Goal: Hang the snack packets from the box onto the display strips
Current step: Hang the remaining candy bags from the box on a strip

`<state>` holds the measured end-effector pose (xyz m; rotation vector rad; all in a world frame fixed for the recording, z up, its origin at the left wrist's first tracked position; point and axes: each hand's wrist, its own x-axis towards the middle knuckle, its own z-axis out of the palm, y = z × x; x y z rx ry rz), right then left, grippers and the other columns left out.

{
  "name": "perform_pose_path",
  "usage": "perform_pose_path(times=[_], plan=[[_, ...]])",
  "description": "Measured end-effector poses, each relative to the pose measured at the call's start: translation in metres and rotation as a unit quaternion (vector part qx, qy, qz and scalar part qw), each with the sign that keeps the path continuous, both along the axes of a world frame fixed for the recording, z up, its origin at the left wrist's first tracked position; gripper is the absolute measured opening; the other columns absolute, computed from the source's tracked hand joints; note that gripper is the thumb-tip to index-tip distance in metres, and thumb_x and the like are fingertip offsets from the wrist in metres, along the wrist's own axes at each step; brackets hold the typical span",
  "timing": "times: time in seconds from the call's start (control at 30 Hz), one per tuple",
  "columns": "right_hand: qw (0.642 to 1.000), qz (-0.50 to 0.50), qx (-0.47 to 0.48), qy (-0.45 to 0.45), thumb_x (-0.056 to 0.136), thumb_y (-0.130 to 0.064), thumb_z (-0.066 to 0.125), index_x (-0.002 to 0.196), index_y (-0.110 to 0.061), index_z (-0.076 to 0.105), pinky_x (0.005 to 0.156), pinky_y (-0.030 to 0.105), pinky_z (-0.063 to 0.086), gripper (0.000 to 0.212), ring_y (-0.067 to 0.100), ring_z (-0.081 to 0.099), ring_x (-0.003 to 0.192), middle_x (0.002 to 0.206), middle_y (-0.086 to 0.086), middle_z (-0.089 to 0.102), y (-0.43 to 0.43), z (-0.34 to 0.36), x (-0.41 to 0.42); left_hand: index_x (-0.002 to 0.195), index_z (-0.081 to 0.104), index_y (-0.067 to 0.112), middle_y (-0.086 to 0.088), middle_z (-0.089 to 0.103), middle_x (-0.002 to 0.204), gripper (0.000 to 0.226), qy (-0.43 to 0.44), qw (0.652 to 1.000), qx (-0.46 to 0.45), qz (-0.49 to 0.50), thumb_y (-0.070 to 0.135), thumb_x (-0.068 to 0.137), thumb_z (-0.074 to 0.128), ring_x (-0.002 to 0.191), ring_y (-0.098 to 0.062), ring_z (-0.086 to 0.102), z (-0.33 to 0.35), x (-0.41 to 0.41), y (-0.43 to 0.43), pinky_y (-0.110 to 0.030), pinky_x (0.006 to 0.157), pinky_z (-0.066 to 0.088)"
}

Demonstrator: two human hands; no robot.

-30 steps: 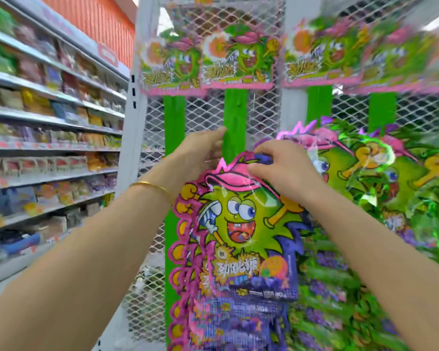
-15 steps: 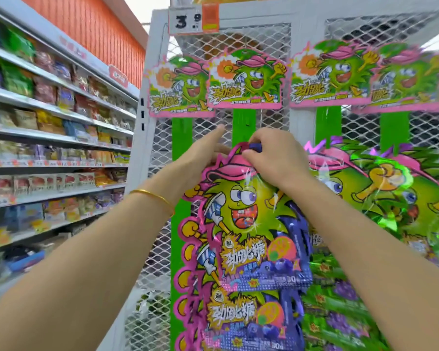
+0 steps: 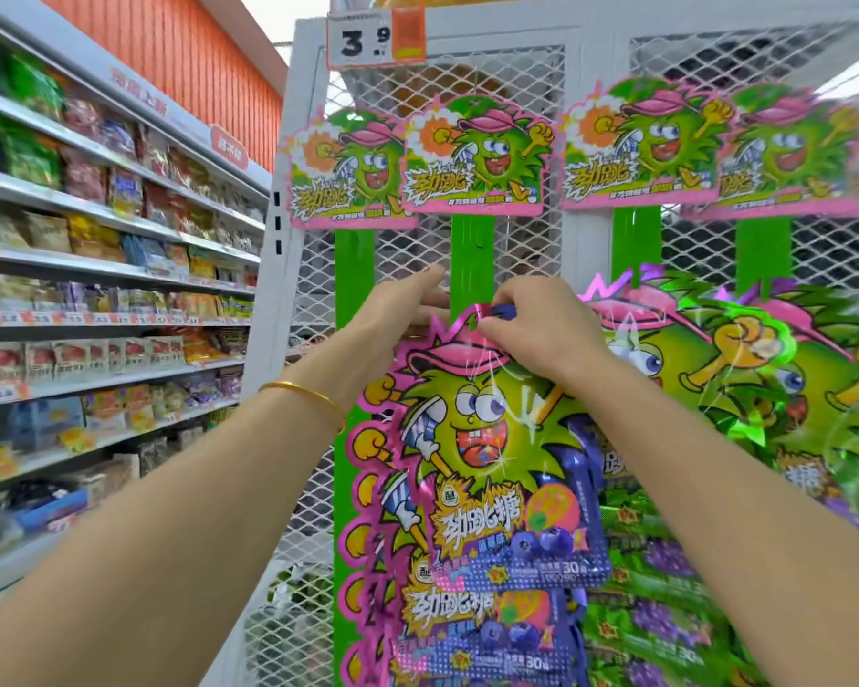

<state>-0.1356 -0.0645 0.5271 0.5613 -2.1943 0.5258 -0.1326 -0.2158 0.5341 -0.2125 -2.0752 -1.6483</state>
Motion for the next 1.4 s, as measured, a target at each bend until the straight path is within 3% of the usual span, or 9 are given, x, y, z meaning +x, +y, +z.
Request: perform_pose_path(times=[0.13,0.27,0.37,0.47,0.67,0.77,0.93,1.27,1.4], plan=[[1.0,0.004,0.013,-0.024,0.085,-0.032,0.061,0.08,-0.018,0.051,0.065,0.031,0.034,0.018,0.028,0.056,0.09,0.082,0.002,0.054,0.003,-0.014,0.001,0.105,0.065,0.007,-0.007,0.069,0.085,0.037,0.012,0.999,-0.029,-0.025,0.038,0.093,0.049,0.077,-0.02,0.06,-0.007,0.013,0.004,-0.027,0.073,0.048],[0.996,-0.061,0.015,0.056,0.086,-0.032,0.062,0.105,-0.015,0.049,0.073,0.037,0.039,0.029,0.032,0.054,0.102,0.11,0.009,0.055,0.007,-0.03,0.011,0.129,0.045,0.022,0.002,0.064,0.111,0.055,0.097,0.962,-0.214,0.137,0.043,0.079,0.054,0.105,-0.02,0.057,-0.028,0.028,0.003,-0.041,0.095,0.045],[0.982,-0.054,-0.014,0.178,0.084,-0.025,0.063,0.108,-0.011,0.052,0.076,0.038,0.042,0.03,0.032,0.052,0.101,0.108,0.01,0.054,0.01,-0.059,0.032,0.127,0.045,0.025,0.009,0.06,0.109,0.055,0.182,0.945,-0.206,0.18,0.035,0.073,0.052,0.111,-0.019,0.052,-0.071,0.054,0.002,-0.044,0.097,0.042],[0.975,0.065,-0.087,0.194,0.083,-0.023,0.059,0.104,-0.012,0.057,0.066,0.031,0.042,0.023,0.023,0.057,0.087,0.097,0.006,0.057,0.006,-0.127,0.066,0.121,0.049,0.023,0.016,0.059,0.1,0.046,0.208,0.949,-0.182,0.153,0.022,0.076,0.053,0.105,-0.007,0.052,-0.152,0.095,0.005,-0.025,0.096,0.037],[0.973,0.132,-0.023,-0.189,0.091,-0.031,0.046,0.112,-0.018,0.054,0.067,0.034,0.047,0.026,0.016,0.059,0.085,0.1,0.0,0.061,-0.009,-0.375,0.126,0.117,0.054,0.019,0.005,0.064,0.097,0.053,-0.097,0.964,-0.245,0.042,0.036,0.069,0.041,0.098,-0.013,0.059,-0.391,0.169,-0.004,-0.034,0.091,0.046],[0.896,0.086,0.072,-0.429,0.093,-0.03,0.048,0.124,-0.02,0.045,0.08,0.037,0.047,0.032,0.025,0.059,0.1,0.113,0.002,0.057,-0.007,-0.497,0.136,0.119,0.055,0.011,-0.007,0.068,0.098,0.057,-0.238,0.923,-0.303,0.004,0.034,0.069,0.04,0.098,-0.026,0.061,-0.472,0.192,-0.022,-0.043,0.09,0.046],[0.784,0.06,0.043,-0.616,0.089,-0.017,0.058,0.121,-0.003,0.048,0.087,0.03,0.037,0.037,0.03,0.054,0.113,0.119,0.016,0.057,-0.009,-0.618,0.139,0.115,0.059,0.005,-0.008,0.071,0.102,0.044,-0.314,0.882,-0.349,-0.036,0.025,0.078,0.049,0.097,-0.026,0.063,-0.508,0.178,-0.051,-0.032,0.086,0.047],[0.655,-0.086,-0.149,-0.736,0.072,-0.012,0.077,0.125,0.002,0.049,0.098,0.041,0.044,0.062,0.032,0.056,0.114,0.126,0.019,0.057,-0.033,-0.749,0.094,0.115,0.053,0.013,-0.005,0.068,0.103,0.028,-0.315,0.836,-0.45,0.011,0.021,0.088,0.049,0.104,-0.03,0.055,-0.525,0.147,-0.076,-0.037,0.087,0.044],[0.659,-0.132,-0.173,-0.72,0.067,-0.03,0.08,0.088,-0.004,0.063,0.064,0.028,0.048,0.038,0.021,0.055,0.071,0.082,0.01,0.063,-0.031,-0.744,0.099,0.12,0.051,0.013,-0.006,0.067,0.106,0.032,-0.328,0.838,-0.436,0.0,0.023,0.089,0.05,0.106,-0.03,0.055,-0.526,0.146,-0.079,-0.039,0.089,0.045]])
